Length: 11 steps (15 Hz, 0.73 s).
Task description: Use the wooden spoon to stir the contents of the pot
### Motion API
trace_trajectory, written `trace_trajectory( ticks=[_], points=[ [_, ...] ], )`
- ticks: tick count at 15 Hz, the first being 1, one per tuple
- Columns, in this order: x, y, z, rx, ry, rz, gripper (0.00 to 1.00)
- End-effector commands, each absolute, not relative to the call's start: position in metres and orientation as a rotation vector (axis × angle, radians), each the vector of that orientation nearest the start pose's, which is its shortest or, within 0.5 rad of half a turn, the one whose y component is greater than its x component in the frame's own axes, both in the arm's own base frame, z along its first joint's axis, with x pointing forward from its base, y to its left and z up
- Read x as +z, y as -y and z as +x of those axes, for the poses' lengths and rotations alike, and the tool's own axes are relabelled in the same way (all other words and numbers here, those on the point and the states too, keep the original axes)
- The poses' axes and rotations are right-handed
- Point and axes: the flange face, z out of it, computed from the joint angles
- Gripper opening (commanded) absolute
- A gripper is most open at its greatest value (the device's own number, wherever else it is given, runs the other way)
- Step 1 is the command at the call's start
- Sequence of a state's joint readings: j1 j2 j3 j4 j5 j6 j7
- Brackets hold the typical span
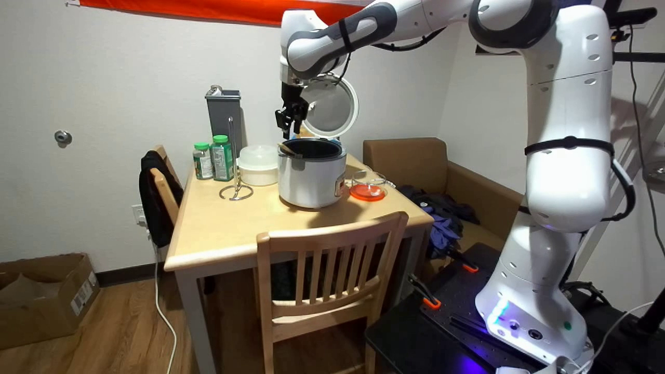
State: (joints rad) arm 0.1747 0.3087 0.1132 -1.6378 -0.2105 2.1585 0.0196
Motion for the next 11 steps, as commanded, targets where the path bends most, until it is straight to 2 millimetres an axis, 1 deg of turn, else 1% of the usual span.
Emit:
trace_trajectory(
  ticks=[1,3,5,7,8,9,10,11],
  points=[
    [0.487,-0.182,0.646,-0.427,0.617,-3.165,0.58],
    [0.497,-0.185,0.645,-0.461,0.623,-3.158,0.67],
    [0.505,-0.188,0.644,-0.491,0.628,-3.147,0.89],
    [0.513,-0.189,0.643,-0.511,0.618,-3.136,0.99],
    [0.516,-0.19,0.643,-0.52,0.62,-3.128,1.0],
    [0.504,-0.19,0.647,-0.506,0.594,-3.154,0.92],
    [0.507,-0.191,0.647,-0.513,0.594,-3.152,0.99],
    [0.509,-0.191,0.646,-0.518,0.594,-3.151,1.0]
  ],
)
